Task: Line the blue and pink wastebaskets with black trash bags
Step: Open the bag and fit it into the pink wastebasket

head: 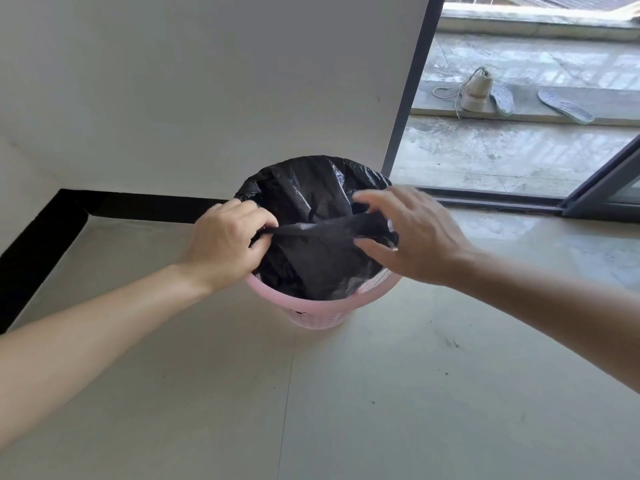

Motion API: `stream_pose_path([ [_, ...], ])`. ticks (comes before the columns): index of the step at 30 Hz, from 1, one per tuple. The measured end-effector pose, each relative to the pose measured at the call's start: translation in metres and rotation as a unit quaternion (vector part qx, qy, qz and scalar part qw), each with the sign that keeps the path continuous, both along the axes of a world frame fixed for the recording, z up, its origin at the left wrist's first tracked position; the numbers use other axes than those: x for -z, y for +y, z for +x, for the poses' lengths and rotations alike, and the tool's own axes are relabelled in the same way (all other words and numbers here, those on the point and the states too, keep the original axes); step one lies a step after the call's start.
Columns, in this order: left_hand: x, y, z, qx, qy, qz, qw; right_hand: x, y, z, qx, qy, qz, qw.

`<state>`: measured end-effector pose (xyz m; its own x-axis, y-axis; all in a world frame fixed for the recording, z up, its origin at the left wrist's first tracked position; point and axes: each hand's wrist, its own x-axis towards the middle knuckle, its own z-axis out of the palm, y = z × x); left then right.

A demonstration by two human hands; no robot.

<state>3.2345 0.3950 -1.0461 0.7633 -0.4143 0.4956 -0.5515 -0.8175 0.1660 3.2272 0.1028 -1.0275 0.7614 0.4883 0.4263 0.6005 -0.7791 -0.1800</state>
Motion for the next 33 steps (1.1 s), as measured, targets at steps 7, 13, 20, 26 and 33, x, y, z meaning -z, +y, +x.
stream_pose_path([
  [7,0.002,-0.010,-0.042,0.125,-0.031,0.040,0.991,0.016,-0.010,-0.037,-0.068,0.061,-0.073,0.993],
  [13,0.013,-0.007,-0.070,0.208,-0.049,0.105,0.971,0.021,-0.026,-0.055,-0.166,-0.090,-0.107,0.976],
  [20,0.012,-0.024,-0.046,0.147,-0.126,0.132,0.972,0.022,-0.017,-0.042,-0.178,-0.030,-0.150,0.972],
  [26,0.025,-0.047,-0.048,0.041,-0.137,0.066,0.987,0.013,-0.020,-0.025,-0.113,-0.029,-0.169,0.979],
  [33,0.037,-0.035,-0.083,0.106,-0.121,0.071,0.984,0.022,-0.028,-0.045,-0.145,-0.033,-0.179,0.973],
])
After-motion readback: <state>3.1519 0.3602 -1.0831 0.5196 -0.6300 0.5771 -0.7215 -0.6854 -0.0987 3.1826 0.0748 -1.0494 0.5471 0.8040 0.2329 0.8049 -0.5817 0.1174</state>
